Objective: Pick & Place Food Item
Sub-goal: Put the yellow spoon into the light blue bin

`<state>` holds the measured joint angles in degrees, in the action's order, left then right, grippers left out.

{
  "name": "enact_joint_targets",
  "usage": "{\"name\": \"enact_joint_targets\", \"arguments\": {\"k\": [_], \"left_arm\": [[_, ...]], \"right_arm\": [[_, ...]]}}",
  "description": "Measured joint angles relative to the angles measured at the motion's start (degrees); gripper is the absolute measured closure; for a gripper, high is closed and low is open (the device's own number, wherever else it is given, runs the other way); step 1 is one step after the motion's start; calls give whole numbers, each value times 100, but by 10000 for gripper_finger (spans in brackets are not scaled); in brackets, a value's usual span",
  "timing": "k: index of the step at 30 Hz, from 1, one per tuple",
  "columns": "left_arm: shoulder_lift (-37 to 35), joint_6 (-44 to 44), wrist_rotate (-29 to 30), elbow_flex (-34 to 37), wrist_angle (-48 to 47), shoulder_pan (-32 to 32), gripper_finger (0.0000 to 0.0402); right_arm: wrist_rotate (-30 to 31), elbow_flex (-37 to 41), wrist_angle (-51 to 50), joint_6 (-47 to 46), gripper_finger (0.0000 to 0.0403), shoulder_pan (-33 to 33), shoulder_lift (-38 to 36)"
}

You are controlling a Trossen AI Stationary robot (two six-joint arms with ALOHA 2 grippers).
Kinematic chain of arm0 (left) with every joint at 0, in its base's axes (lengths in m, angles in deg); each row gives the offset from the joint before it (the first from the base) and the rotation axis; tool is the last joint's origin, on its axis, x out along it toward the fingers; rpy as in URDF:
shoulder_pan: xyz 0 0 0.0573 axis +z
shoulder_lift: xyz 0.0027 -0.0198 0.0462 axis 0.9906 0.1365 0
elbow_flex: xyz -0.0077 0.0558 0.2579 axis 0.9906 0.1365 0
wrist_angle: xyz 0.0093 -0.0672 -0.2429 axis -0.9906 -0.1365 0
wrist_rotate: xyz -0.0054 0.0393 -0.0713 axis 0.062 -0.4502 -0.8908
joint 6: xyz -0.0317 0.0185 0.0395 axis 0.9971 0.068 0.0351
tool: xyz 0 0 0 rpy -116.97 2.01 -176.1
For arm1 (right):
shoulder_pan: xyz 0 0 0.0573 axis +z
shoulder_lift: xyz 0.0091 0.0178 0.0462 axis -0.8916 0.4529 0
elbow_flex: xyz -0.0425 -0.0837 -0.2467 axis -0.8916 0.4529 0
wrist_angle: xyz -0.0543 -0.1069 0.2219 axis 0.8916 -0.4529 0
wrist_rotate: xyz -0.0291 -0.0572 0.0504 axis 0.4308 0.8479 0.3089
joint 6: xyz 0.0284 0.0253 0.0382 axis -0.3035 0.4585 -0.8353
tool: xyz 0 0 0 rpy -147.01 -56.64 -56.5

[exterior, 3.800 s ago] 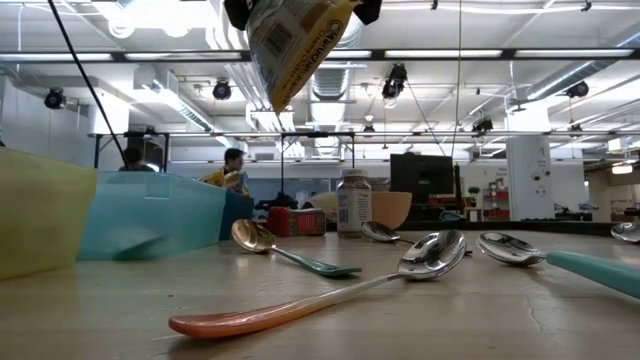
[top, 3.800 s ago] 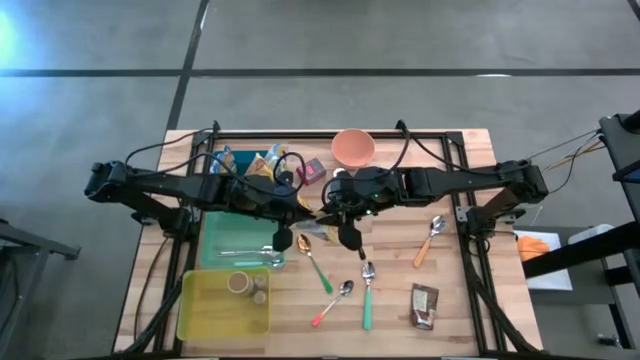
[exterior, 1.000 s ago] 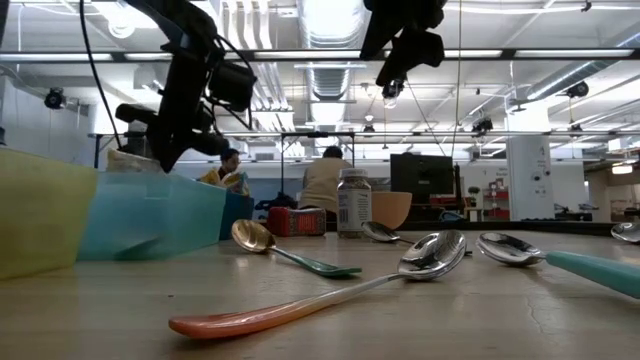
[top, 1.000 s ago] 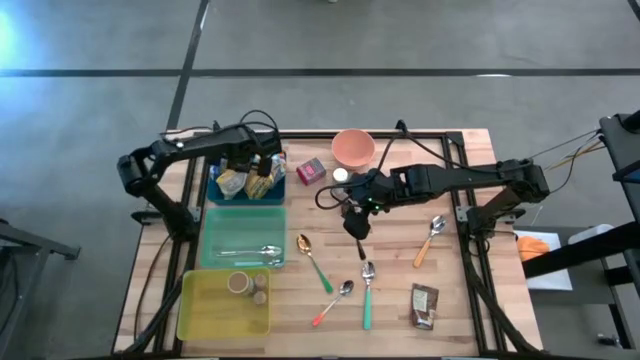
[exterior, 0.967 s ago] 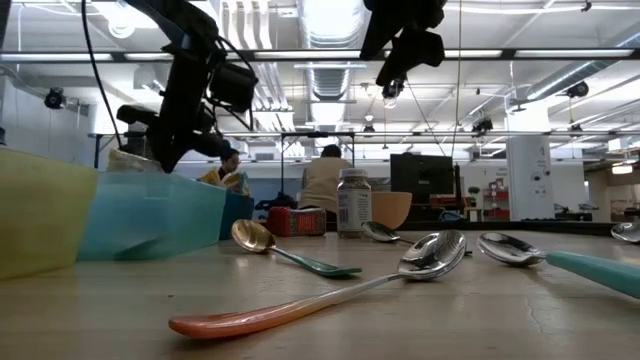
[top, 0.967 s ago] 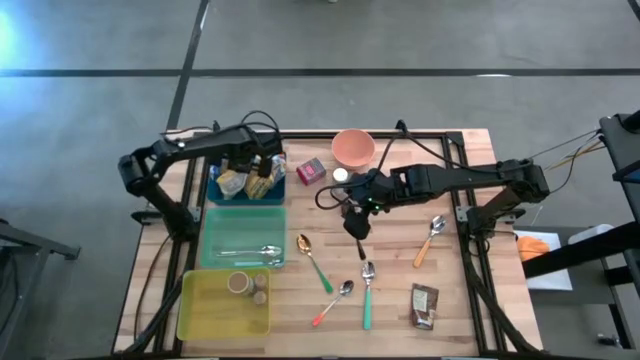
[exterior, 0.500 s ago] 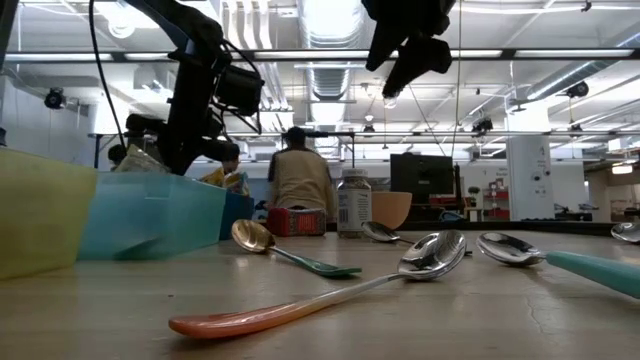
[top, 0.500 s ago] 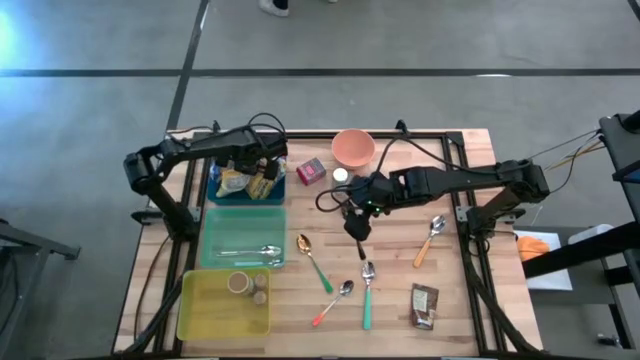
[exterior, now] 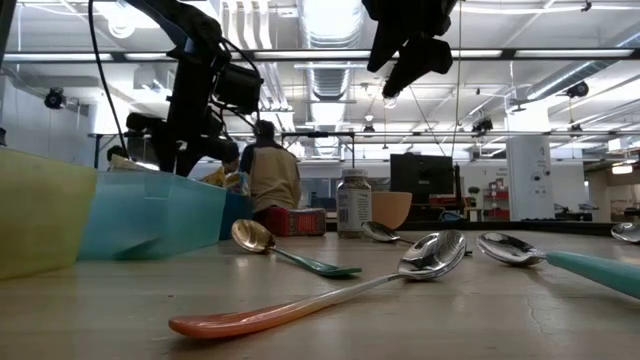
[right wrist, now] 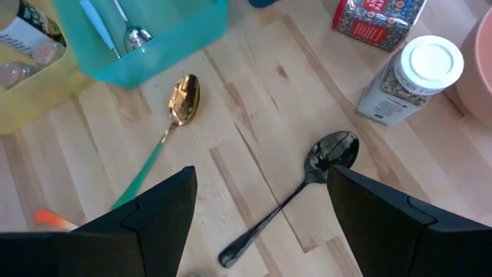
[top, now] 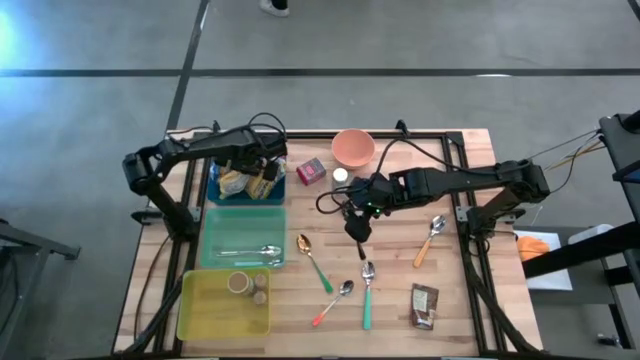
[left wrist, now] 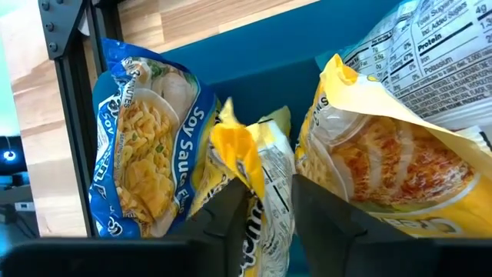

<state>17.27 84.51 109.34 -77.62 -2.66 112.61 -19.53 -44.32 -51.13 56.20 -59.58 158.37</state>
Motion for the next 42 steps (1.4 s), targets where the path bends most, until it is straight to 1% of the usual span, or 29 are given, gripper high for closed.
{"name": "enact_joint_targets", "arguments": {"k": [10, 15, 19, 21, 25, 29, 33, 39, 42], "left_arm": [[-122, -220, -43, -2, 23, 0, 212], [-343, -514, -82, -4, 20, 23, 170], [-597, -535, -181, -7, 16, 40, 133], [-725, -522, -282, -7, 17, 46, 118], [-996, -630, -825, -7, 17, 46, 96], [-1288, -994, -1415, -7, 67, 10, 92], [-1608, -1238, -1942, -7, 312, -279, 99], [-2076, -1536, -2216, -7, 1203, -1067, 131], [-2175, -1551, -2316, -7, 1596, -1437, 147]], "right_arm": [[9, 11, 0, 2, 113, 0, 0], [11, 11, 0, 1, 113, 0, 0], [12, 18, 0, -24, 113, 0, 0], [13, 24, -7, -26, 113, 0, 0], [11, 34, -63, -223, 113, 0, 0], [13, 35, -301, -515, 113, -2, 0], [104, 39, -694, -804, 113, -2, 0], [166, 73, -1393, -1402, 113, -19, 0], [162, 76, -1754, -1762, 113, -12, 0]]}}
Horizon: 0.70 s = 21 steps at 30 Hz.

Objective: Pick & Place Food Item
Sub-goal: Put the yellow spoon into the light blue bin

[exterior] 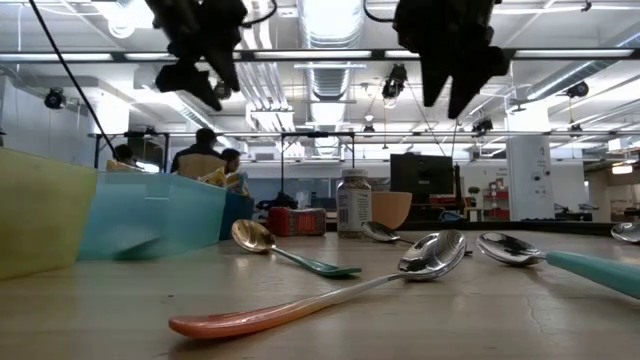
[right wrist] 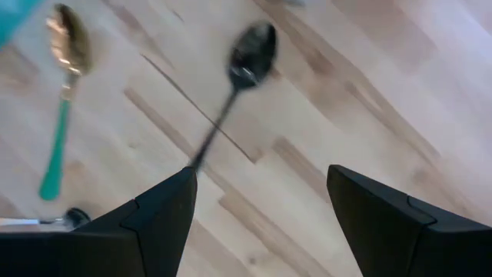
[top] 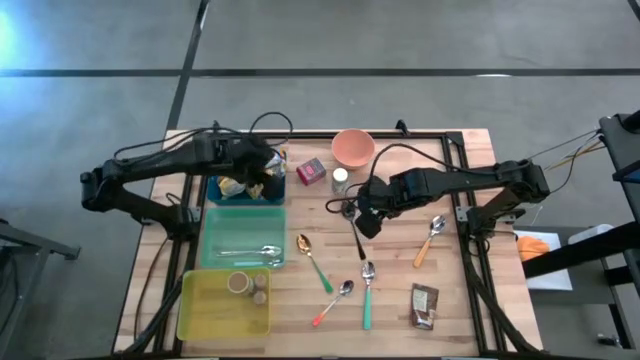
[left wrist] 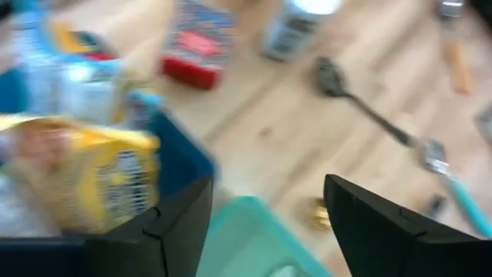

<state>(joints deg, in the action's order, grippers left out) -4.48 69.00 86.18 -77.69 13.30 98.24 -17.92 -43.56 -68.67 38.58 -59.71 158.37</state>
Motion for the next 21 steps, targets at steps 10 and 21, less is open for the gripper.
{"name": "enact_joint_targets", "arguments": {"k": [10, 21], "left_arm": [[1, -748, -1273, 0, 678, -380, 176], [-35, -1761, -1972, 0, 757, -548, 176]], "right_arm": [[-531, 334, -150, -687, 113, 139, -90], [-1195, 2165, 1978, -2741, 113, 285, -1115]]}}
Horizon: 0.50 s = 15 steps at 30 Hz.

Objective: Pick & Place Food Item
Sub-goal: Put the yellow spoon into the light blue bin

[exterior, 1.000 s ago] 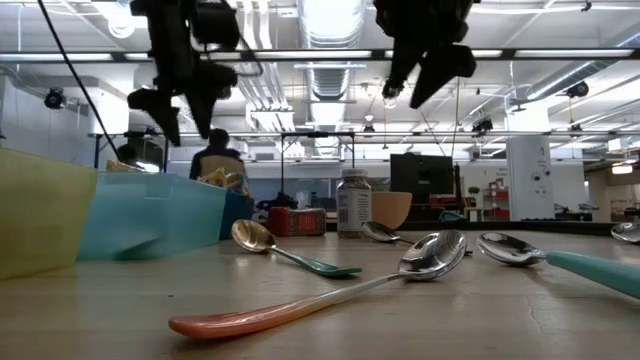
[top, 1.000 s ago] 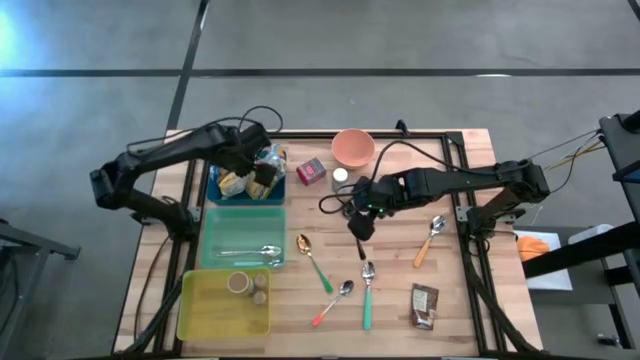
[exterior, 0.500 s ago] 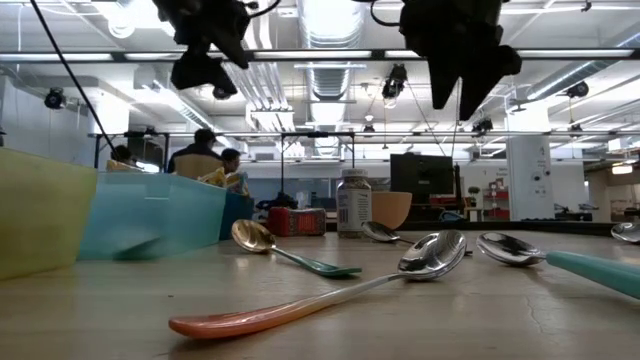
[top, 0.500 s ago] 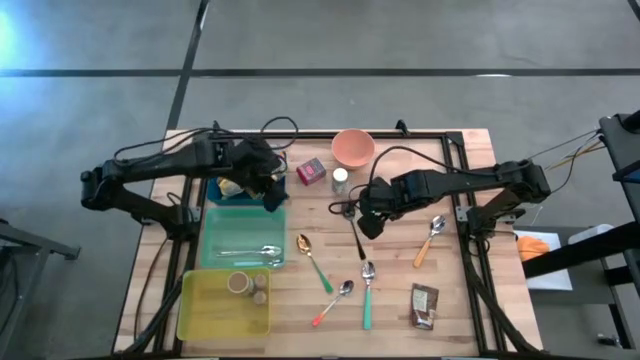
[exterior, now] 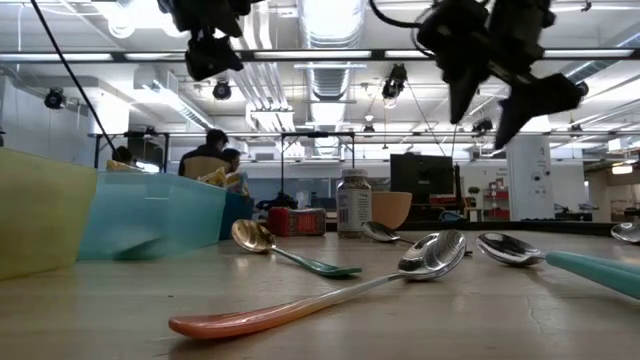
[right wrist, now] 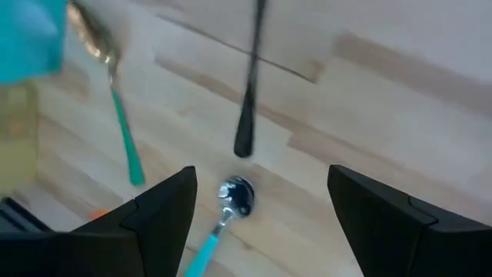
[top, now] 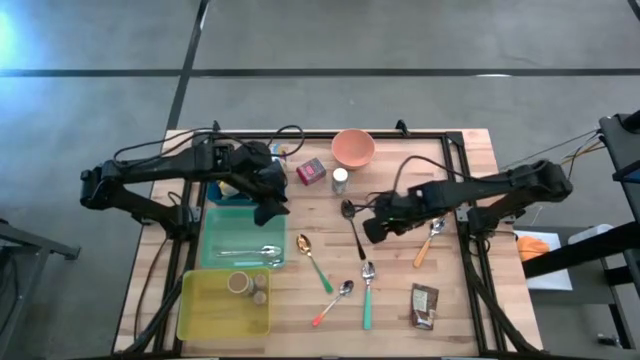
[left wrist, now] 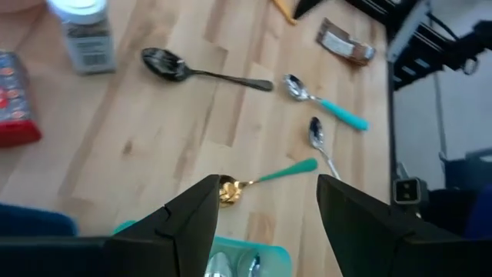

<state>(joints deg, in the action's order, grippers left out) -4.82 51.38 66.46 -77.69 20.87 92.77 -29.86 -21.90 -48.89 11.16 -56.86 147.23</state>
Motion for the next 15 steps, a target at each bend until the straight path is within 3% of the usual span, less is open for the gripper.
{"name": "enact_joint_targets", "arguments": {"k": [7, 15], "left_arm": [[-2, -135, -234, 0, 114, -81, 176], [-2, -285, -232, 0, 110, -81, 176]], "right_arm": [[18, 676, -336, -2019, 113, 413, -592], [-27, 894, -1214, -3618, 113, 819, -501]]}}
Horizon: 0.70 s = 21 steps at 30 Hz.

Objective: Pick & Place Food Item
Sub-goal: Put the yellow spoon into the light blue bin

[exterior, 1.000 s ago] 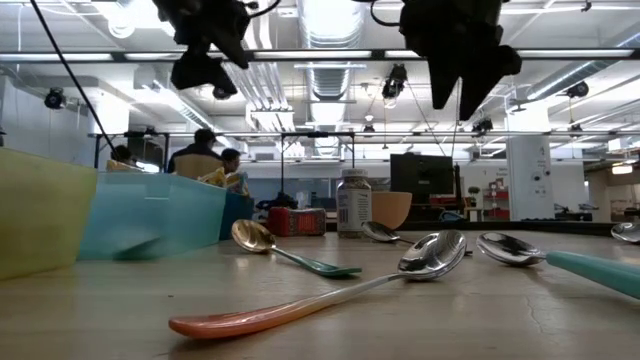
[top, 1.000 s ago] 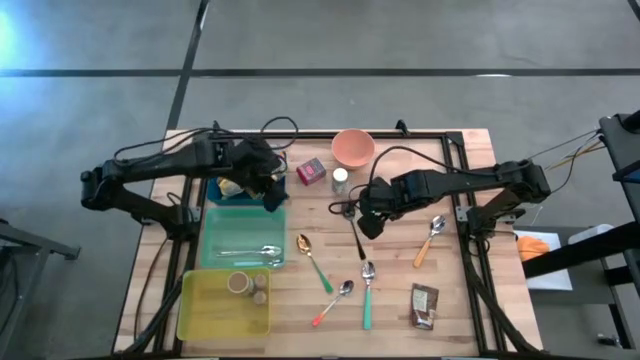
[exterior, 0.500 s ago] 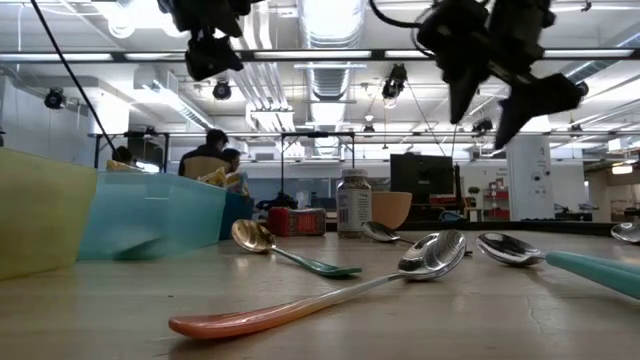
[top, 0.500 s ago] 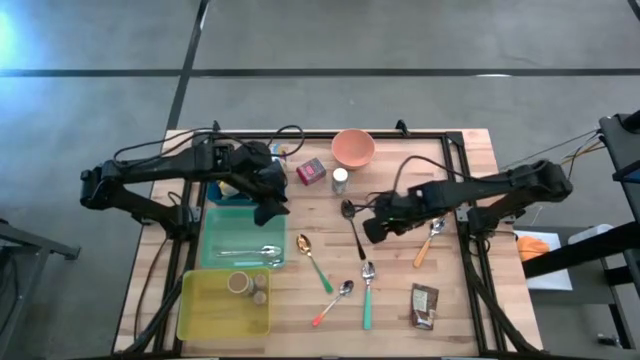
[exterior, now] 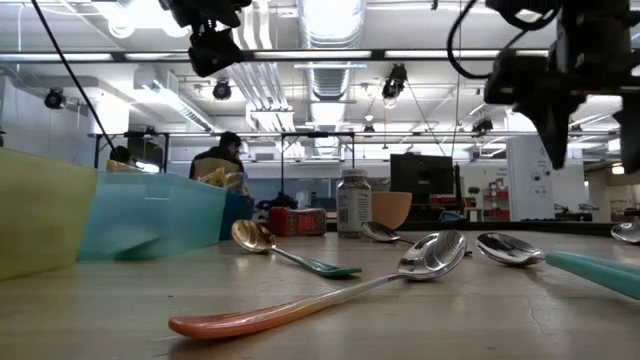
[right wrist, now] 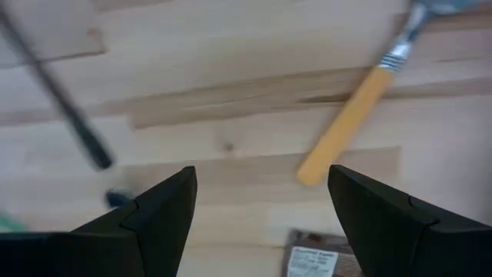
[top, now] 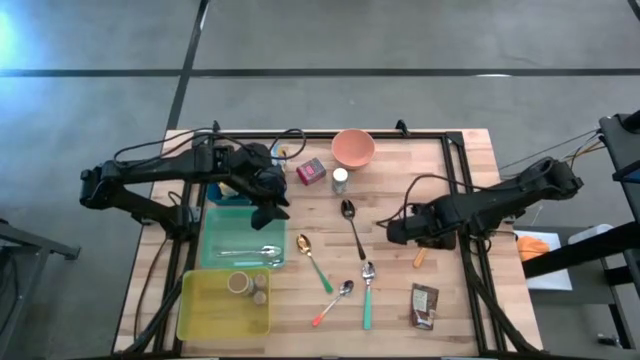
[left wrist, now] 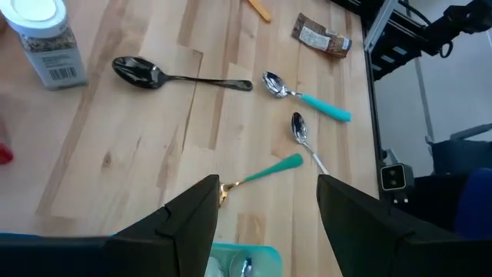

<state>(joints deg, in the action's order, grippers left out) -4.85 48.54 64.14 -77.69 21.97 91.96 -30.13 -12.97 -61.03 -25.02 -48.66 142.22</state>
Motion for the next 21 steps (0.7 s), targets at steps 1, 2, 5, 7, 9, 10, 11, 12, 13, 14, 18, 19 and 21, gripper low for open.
{"name": "enact_joint_targets", "arguments": {"k": [1, 2, 5, 7, 9, 10, 11, 12, 13, 14, 18, 19, 21], "left_arm": [[0, -11, -4, 0, 2, 0, 176], [0, -11, -25, 0, 0, 0, 176], [0, -19, -150, 0, 27, -1, 176], [0, -26, -187, 0, 28, 0, 176], [0, -26, -201, 0, 26, 0, 176], [0, -26, -213, 1, 24, 0, 176], [0, -25, -218, 1, 24, 0, 176], [0, -24, -219, 0, 24, 0, 176], [0, -24, -219, 1, 23, 0, 176], [0, -24, -219, 2, 22, 0, 176], [0, -22, -219, 2, 20, 0, 176], [0, -23, -219, 2, 22, 2, 176], [0, -22, -219, 2, 22, 2, 176]], "right_arm": [[-4, 29, -29, -120, 113, 19, 30], [-5, 71, -25, -205, 113, 40, 53], [-65, 204, -24, -349, 113, 38, 132], [-79, 320, -15, -412, 113, 38, 184], [-104, 419, -19, -459, 113, 38, 202], [-105, 466, -3, -464, 113, 38, 203], [-102, 506, -5, -466, 113, 38, 203], [-100, 549, -3, -472, 113, 36, 203], [-95, 596, -1, -473, 113, 36, 192], [-78, 659, 8, -472, 113, 38, 166], [38, 970, 119, -509, 113, 36, 131], [68, 1062, 157, -516, 113, 36, 131], [156, 1247, 340, -584, 113, 36, 131]]}}
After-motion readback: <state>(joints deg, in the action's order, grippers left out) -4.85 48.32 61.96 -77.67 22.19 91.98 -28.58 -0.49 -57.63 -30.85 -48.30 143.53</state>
